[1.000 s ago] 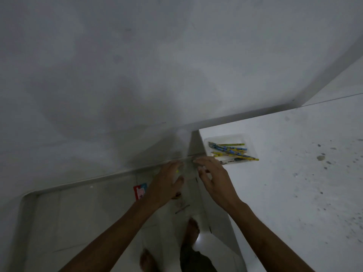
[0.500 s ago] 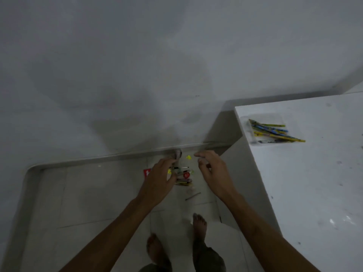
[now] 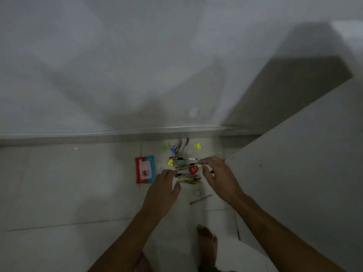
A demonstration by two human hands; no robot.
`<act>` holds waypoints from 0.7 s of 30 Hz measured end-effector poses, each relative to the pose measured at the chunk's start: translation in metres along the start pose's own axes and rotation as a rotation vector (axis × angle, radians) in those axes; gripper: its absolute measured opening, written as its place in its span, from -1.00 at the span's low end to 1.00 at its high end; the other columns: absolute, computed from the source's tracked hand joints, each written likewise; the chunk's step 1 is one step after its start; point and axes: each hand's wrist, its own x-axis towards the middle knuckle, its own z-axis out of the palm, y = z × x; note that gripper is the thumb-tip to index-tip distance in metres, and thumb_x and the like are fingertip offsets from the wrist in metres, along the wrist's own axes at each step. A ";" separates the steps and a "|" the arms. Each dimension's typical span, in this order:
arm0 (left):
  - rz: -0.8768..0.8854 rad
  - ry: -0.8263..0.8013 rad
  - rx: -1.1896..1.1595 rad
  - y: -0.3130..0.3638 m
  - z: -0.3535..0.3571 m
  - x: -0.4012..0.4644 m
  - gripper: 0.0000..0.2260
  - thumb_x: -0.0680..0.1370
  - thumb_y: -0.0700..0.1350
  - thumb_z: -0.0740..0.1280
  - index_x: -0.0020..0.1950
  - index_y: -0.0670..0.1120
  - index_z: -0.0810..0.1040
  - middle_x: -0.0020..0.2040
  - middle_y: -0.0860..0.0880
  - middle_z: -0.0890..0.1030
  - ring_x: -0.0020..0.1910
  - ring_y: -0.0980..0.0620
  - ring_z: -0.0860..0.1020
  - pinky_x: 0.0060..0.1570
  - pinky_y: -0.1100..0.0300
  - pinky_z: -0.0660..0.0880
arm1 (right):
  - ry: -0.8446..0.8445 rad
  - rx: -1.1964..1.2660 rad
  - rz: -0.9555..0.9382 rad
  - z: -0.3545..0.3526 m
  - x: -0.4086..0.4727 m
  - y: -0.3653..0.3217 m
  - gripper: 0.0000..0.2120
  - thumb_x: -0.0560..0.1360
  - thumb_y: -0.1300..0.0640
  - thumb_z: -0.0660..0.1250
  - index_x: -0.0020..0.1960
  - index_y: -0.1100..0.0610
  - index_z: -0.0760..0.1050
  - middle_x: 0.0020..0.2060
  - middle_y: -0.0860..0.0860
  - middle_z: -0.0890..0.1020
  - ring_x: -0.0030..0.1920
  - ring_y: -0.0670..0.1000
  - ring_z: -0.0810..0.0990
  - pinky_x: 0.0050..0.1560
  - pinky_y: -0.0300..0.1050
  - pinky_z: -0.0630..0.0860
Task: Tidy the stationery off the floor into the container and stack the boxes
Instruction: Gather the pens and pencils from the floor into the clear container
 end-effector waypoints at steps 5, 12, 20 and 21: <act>0.020 -0.064 0.042 -0.066 0.101 0.029 -0.65 0.61 -0.05 0.16 0.38 -0.07 0.36 0.32 -0.05 0.42 0.24 0.00 0.41 0.20 0.12 0.40 | -0.070 -0.088 -0.056 0.067 0.005 0.098 -0.81 0.57 0.23 0.24 0.12 0.12 0.56 0.03 0.05 0.59 0.03 0.05 0.51 -0.03 0.02 0.52; 0.018 -0.152 0.106 -0.133 0.219 0.060 -0.67 0.61 -0.01 0.13 0.37 -0.04 0.37 0.34 -0.02 0.39 0.24 0.02 0.41 0.20 0.15 0.39 | -0.179 -0.198 -0.081 0.145 -0.008 0.217 -0.80 0.56 0.21 0.28 0.15 0.10 0.56 0.00 0.04 0.61 0.00 0.08 0.54 -0.03 0.00 0.50; 0.101 -0.102 0.302 -0.184 0.279 0.096 -0.65 0.61 0.01 0.13 0.38 -0.04 0.34 0.36 -0.05 0.41 0.20 -0.02 0.45 0.12 0.15 0.42 | -0.408 -0.412 -0.288 0.211 -0.022 0.276 -0.74 0.57 0.00 0.24 0.20 0.02 0.57 0.23 -0.05 0.56 0.23 -0.03 0.49 0.27 -0.23 0.32; 0.113 -0.083 0.323 -0.190 0.284 0.100 -0.65 0.61 0.00 0.13 0.37 -0.05 0.36 0.36 -0.05 0.41 0.21 -0.03 0.44 0.11 0.14 0.41 | -0.378 -0.471 -0.354 0.217 -0.023 0.280 -0.78 0.52 0.00 0.33 0.13 0.01 0.61 0.16 -0.04 0.60 0.18 -0.04 0.55 0.25 -0.25 0.35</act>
